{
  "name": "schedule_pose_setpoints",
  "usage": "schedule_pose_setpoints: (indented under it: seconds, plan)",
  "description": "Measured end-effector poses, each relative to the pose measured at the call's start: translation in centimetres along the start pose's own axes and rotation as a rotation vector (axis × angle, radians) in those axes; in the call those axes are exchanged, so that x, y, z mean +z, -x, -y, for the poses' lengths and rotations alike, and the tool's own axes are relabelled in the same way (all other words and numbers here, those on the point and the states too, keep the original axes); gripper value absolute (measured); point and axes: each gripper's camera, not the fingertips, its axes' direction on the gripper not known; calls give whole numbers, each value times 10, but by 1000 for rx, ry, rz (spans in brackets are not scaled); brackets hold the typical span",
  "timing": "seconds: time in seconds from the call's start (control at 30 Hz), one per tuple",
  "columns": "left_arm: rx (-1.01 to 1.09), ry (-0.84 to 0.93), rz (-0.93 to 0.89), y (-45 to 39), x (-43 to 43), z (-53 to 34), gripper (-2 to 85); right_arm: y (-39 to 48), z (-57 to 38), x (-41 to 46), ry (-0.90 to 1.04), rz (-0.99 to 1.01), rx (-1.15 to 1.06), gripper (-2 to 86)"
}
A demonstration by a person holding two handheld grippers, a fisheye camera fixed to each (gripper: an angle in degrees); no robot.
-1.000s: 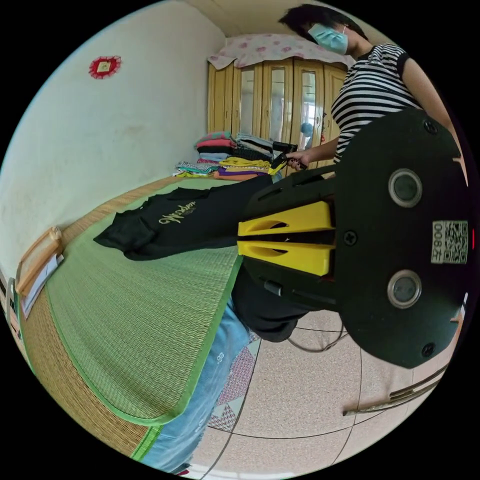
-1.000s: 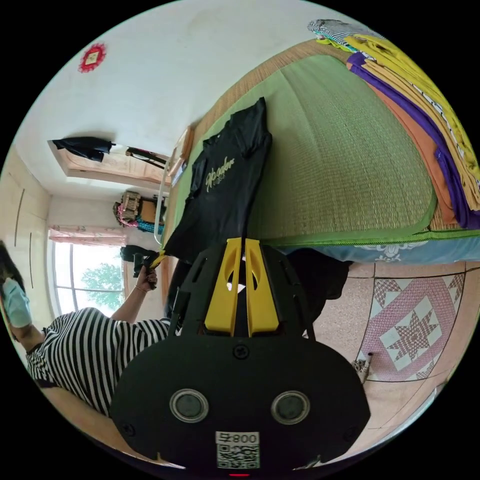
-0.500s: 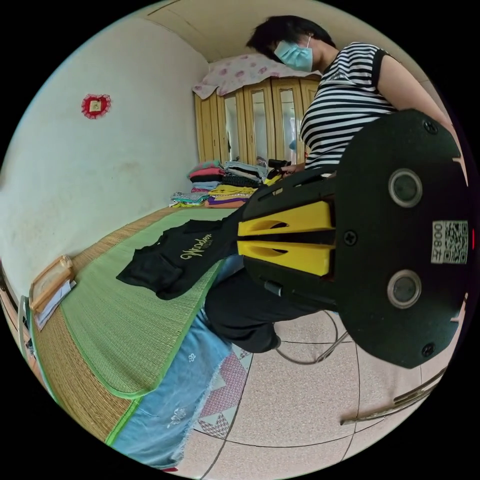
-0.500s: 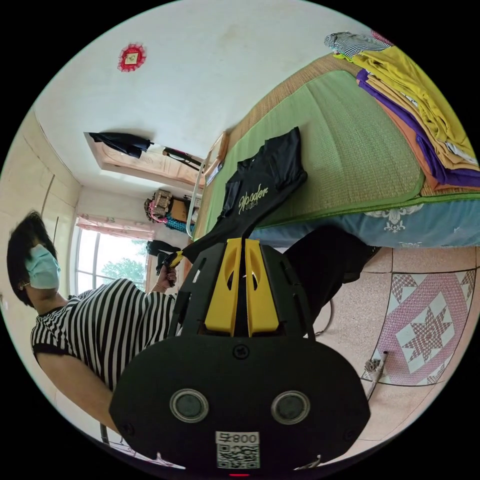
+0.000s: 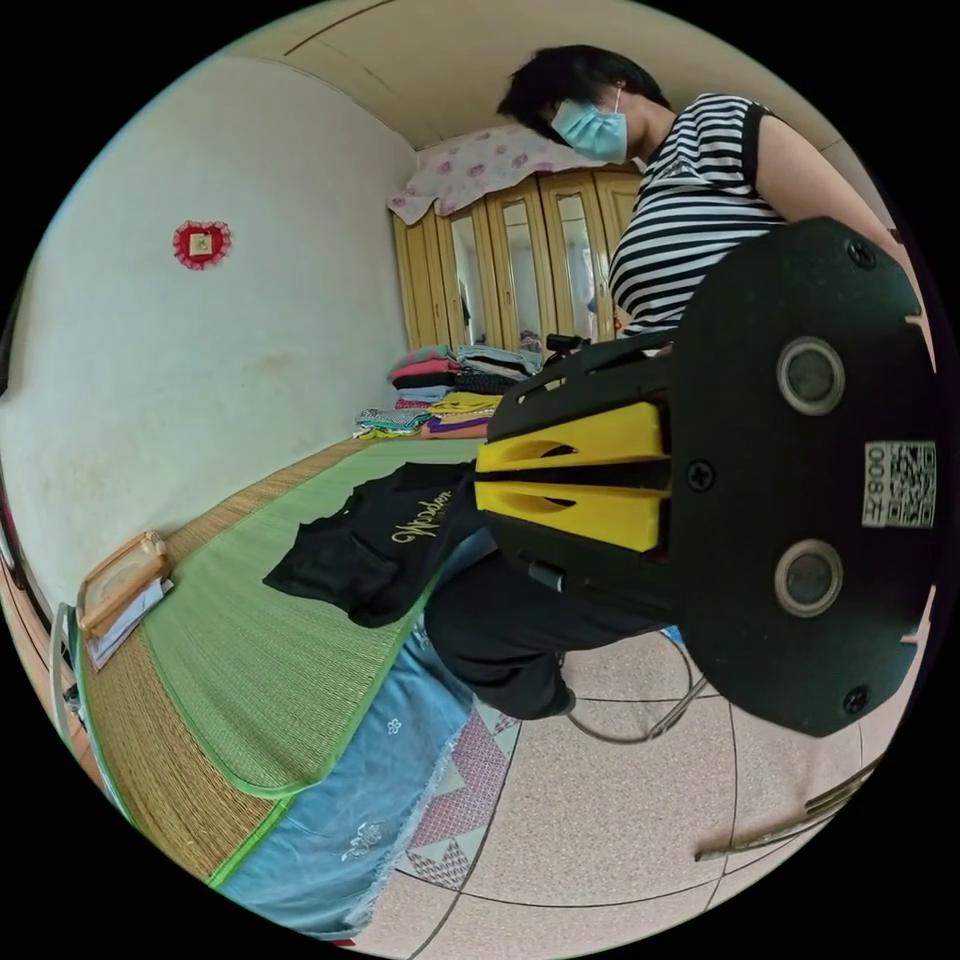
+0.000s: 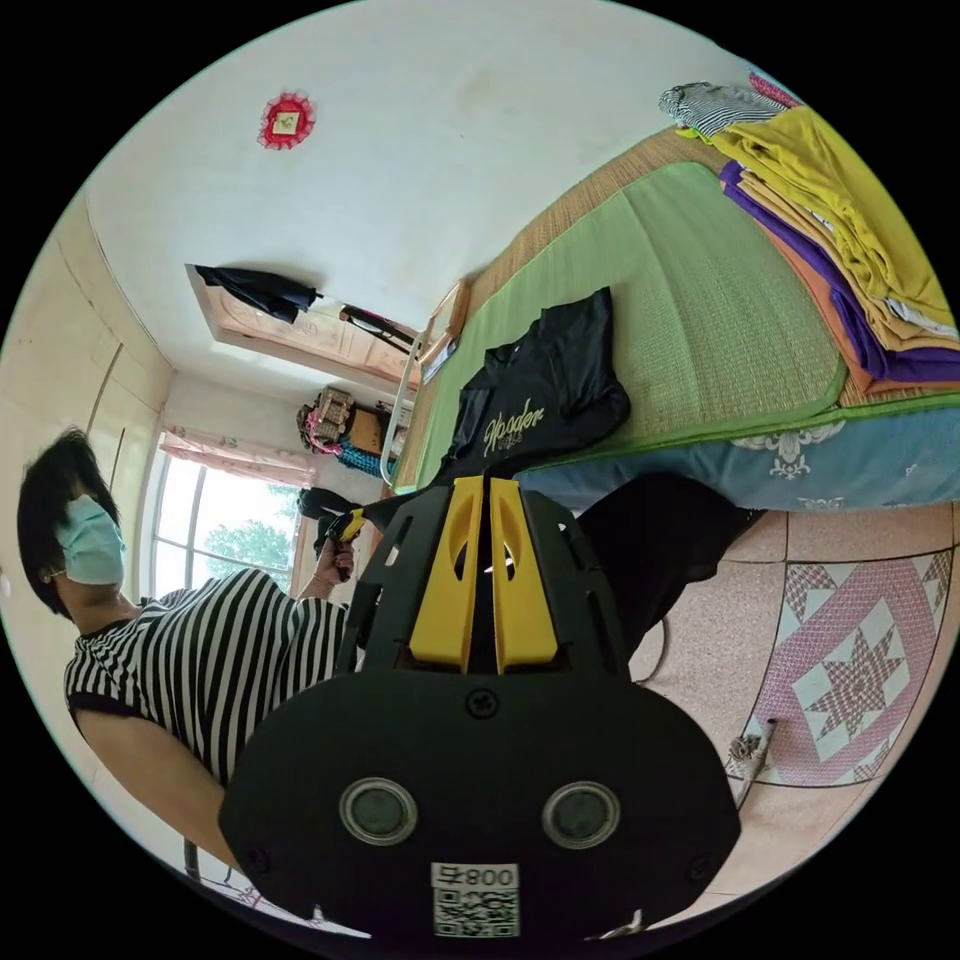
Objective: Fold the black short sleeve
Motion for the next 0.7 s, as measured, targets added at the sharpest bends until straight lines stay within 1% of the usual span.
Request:
schedule_pose_setpoints:
  seconds: [0.13, 0.33, 0.53, 0.7]
  plan:
    - [6, -12, -9, -13, 2, 19, 16, -2, 28, 9, -13, 1, -17, 8]
    - [24, -48, -16, -41, 9, 71, 17, -8, 98, 35, -26, 3, -37, 8]
    - [50, -62, 12, -73, 26, 147, 17, -23, 184, 67, -37, -7, -20, 8]
    - [15, -84, 24, -91, 46, 221, 17, -51, 266, 108, -23, -28, 32, 8]
